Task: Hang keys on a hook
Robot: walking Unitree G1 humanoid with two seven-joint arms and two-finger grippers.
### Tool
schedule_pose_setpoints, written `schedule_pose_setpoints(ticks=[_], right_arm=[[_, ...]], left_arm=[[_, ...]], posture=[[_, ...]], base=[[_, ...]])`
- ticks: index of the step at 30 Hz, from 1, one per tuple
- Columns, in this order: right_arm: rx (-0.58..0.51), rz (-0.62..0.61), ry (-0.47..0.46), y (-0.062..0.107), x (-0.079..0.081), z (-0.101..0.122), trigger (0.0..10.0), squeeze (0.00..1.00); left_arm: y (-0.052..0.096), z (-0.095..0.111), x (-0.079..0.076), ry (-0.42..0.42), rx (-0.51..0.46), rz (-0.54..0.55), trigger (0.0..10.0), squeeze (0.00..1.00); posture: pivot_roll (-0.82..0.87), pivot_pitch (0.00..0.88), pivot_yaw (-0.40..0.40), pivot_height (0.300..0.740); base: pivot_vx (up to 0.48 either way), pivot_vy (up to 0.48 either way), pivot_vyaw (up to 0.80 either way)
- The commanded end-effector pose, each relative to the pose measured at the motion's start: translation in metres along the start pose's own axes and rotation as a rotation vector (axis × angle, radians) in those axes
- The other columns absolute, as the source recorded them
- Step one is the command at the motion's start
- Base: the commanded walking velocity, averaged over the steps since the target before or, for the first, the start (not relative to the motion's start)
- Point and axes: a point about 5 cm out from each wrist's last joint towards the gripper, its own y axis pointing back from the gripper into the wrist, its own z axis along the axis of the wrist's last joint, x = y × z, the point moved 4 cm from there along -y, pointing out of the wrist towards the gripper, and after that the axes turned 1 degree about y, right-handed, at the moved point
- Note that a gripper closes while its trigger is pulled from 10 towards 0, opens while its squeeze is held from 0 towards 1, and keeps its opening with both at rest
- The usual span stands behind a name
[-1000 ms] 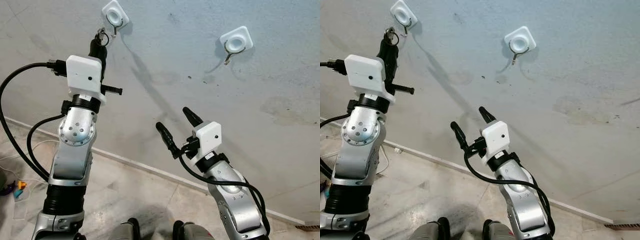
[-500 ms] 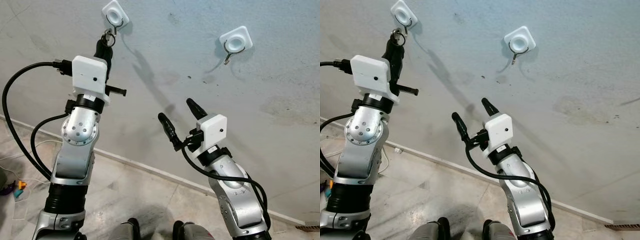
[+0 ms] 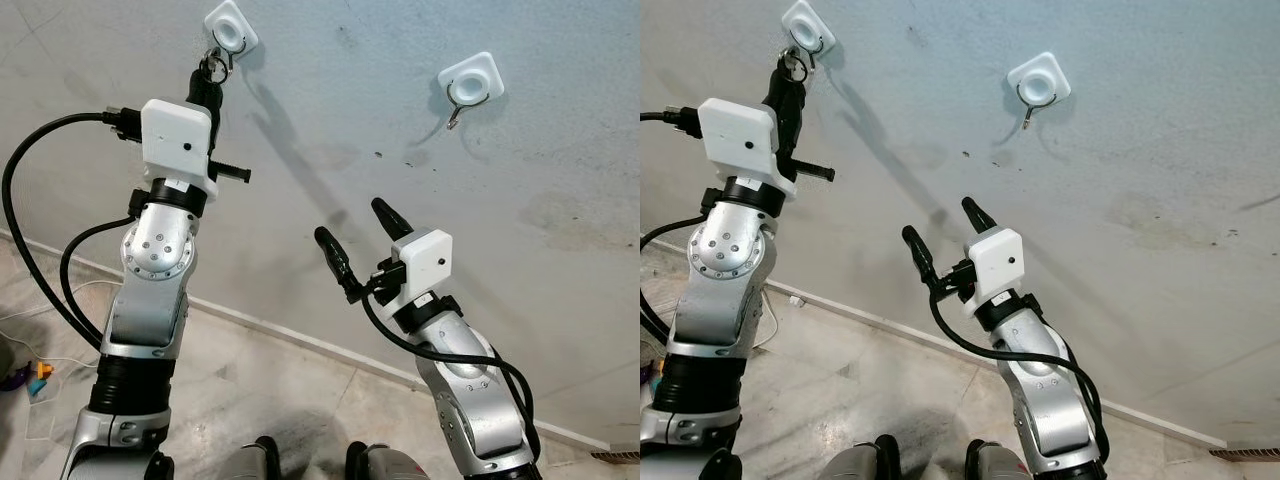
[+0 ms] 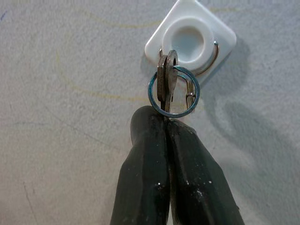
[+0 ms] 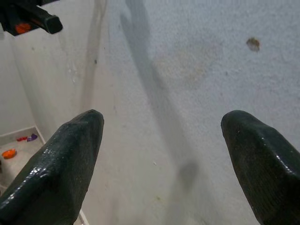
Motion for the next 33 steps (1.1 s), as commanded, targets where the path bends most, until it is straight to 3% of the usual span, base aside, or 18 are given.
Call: schedule_pose_setpoints(ticks=[1, 33], right_arm=[[-0.015, 0.004, -0.009, 0.001, 0.002, 0.005, 10.0, 0.00], [-0.002, 0.014, -0.010, 0.001, 0.005, 0.002, 10.0, 0.00]], left_arm=[[0.000, -0.002, 0.005, -0.012, 0.003, 0.008, 10.0, 0.00], [0.008, -0.021, 0.011, -0.010, 0.093, 0.025, 10.0, 0.00]], posture=[[-0.04, 0.215, 0.044, 0.740], [-0.04, 0.224, 0.040, 0.740]], base=[[0.000, 0.000, 0.00], [0.000, 0.000, 0.00]])
